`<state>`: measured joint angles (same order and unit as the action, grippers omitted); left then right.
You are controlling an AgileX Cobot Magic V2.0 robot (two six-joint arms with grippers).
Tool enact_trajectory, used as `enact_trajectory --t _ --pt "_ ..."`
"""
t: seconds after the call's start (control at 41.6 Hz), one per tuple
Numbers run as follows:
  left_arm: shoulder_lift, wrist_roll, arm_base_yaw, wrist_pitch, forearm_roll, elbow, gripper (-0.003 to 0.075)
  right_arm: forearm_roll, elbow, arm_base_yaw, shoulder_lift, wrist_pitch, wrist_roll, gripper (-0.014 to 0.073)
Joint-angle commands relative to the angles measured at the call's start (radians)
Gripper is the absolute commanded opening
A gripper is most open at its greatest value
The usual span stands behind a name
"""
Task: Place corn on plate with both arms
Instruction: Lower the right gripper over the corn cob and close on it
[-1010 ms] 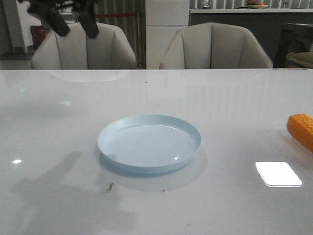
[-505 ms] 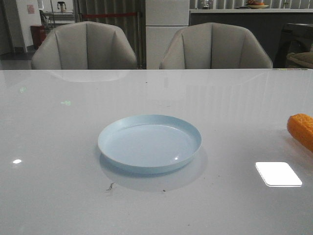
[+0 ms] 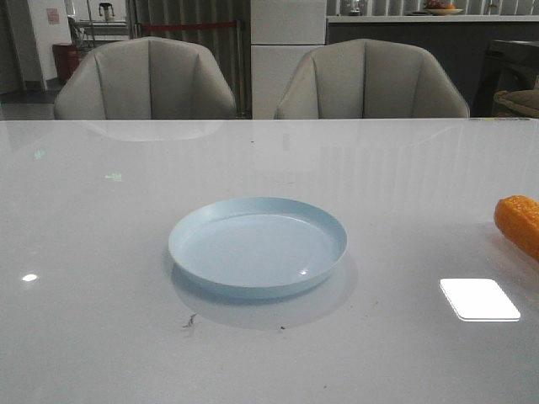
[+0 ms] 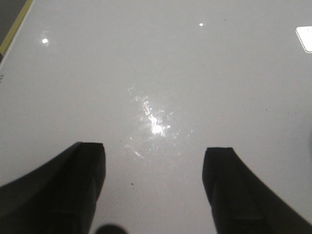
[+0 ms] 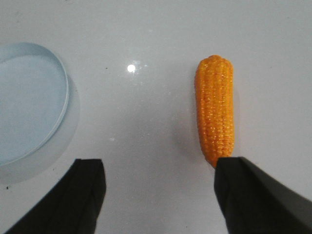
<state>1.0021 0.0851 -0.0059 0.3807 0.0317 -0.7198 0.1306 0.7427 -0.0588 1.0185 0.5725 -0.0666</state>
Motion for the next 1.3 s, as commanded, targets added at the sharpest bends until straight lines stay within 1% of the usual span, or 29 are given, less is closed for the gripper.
enact_trajectory --t 0.0,0.096,0.216,0.313,0.481,0.649,0.745,0.866,1.274 --pt "-0.047 -0.011 0.002 -0.074 -0.032 0.004 0.0487 0.008 0.076 0.047 0.037 -0.04 -0.013 0.0573" --pt "-0.063 -0.011 0.002 -0.059 -0.059 0.017 0.0487 0.006 0.153 0.081 0.113 0.014 0.038 0.0572" --pt "-0.065 -0.011 0.002 -0.055 -0.084 0.018 0.0487 0.006 0.283 0.085 0.233 0.073 0.133 0.0572" --pt "-0.065 -0.011 0.002 -0.049 -0.093 0.018 0.0487 0.006 0.388 0.085 0.333 0.123 0.138 0.0572" --pt "-0.065 -0.011 0.002 -0.026 -0.116 0.018 0.0487 0.002 0.56 0.085 0.533 0.252 0.138 0.0572" --pt "-0.065 -0.011 0.002 0.011 -0.116 0.018 0.0487 -0.003 0.677 0.085 0.709 0.39 0.137 0.0572" --pt "-0.065 -0.011 0.002 0.02 -0.117 0.018 0.0487 -0.004 0.709 0.085 0.781 0.433 0.136 0.0572" --pt "-0.065 -0.011 0.002 0.022 -0.14 0.018 0.0487 -0.015 0.715 0.085 0.843 0.427 0.136 0.0572" --pt "-0.065 -0.011 0.002 0.022 -0.163 0.018 0.0487 -0.089 0.715 0.085 0.893 0.398 0.096 0.0572"
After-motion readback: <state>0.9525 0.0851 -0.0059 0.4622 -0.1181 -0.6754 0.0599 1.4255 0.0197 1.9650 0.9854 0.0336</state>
